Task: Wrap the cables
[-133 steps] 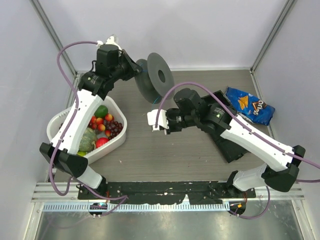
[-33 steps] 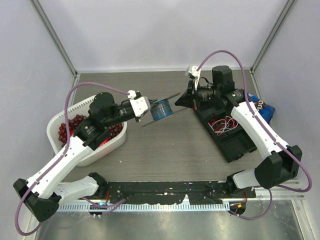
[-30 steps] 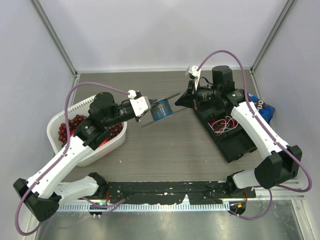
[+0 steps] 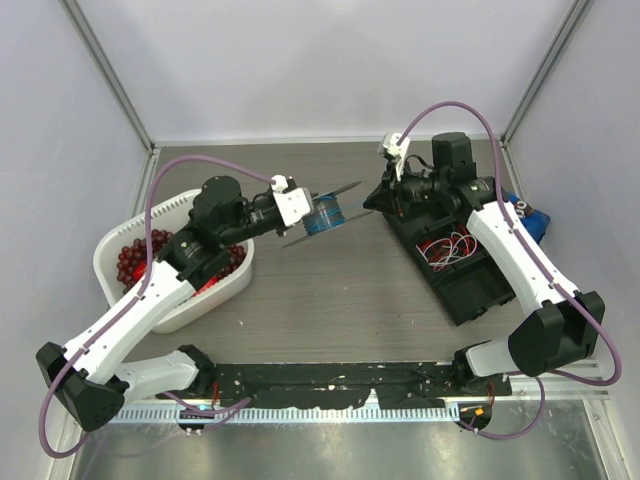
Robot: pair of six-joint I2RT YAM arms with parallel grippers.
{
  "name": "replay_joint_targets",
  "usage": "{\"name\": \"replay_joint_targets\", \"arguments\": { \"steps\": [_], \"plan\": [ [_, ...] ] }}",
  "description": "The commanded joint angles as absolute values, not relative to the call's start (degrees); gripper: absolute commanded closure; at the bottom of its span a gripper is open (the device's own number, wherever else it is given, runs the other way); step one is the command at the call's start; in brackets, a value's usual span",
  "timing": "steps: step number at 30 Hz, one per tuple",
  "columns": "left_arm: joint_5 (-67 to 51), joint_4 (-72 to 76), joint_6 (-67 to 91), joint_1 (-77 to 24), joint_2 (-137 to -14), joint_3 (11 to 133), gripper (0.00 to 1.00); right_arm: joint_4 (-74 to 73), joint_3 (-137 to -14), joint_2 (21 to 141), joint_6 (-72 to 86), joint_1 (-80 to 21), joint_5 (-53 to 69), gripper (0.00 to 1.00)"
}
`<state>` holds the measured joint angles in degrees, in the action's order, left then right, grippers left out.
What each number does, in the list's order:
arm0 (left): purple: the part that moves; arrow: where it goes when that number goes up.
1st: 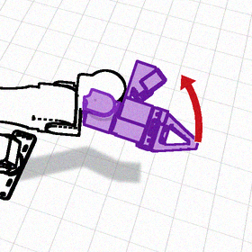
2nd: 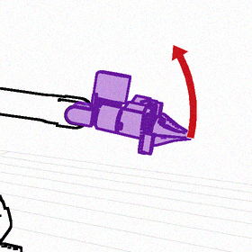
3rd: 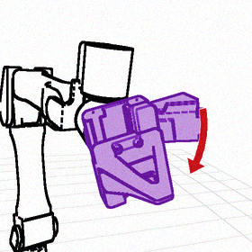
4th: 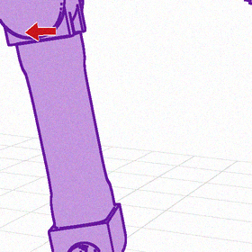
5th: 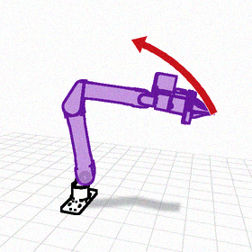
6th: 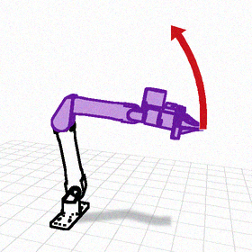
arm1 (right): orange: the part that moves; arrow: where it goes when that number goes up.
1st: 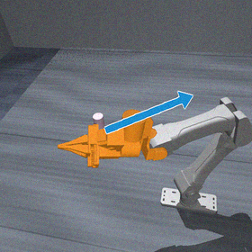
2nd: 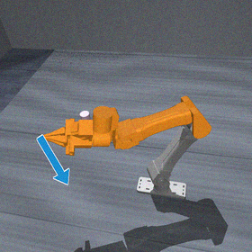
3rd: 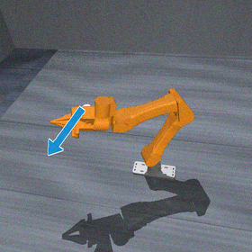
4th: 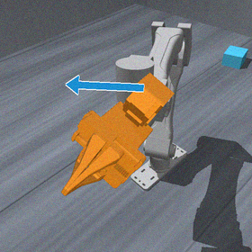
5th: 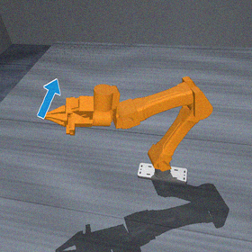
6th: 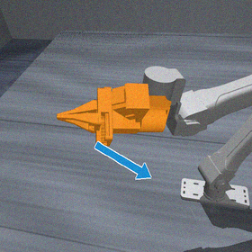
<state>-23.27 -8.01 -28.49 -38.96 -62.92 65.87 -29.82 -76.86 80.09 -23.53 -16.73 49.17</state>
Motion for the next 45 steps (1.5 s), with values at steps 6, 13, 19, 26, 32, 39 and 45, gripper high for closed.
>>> {"name": "replay_joint_targets", "arguments": {
  "steps": [6, 13, 19, 26, 32, 39, 45],
  "plan": [
    [-20.5, -4.7, -34.7, -39.1, -63.1, 70.1, 1.00, -30.8, -76.9, 77.9, -25.8, -15.9, 44.5, 0.69],
    [-18.6, -5.6, -35.3, -39.0, -63.8, 70.4, 1.00, -30.6, -77.3, 77.3, -25.6, -15.6, 42.4, 0.61],
    [-13.8, -6.1, -32.3, -39.0, -65.9, 72.8, 1.00, -29.3, -77.5, 76.4, -23.1, -13.7, 41.0, 0.53],
    [-9.8, -6.5, -21.8, -38.8, -68.0, 79.1, 1.00, -23.6, -74.5, 72.7, -17.9, -9.9, 38.6, 0.38],
    [-8.4, -11.1, -12.2, -38.8, -70.6, 88.0, 1.00, -20.2, -72.6, 70.1, -13.1, -8.6, 38.5, 0.33],
    [-6.5, -18.6, -3.5, -38.8, -74.7, 100.1, 1.00, -19.8, -70.6, 66.9, -11.6, -8.7, 37.1, 0.30],
    [-7.5, -22.8, 5.6, -38.6, -78.3, 108.1, 1.00, -21.1, -65.4, 61.3, -17.7, -8.7, 38.9, 0.17]
  ]
}}
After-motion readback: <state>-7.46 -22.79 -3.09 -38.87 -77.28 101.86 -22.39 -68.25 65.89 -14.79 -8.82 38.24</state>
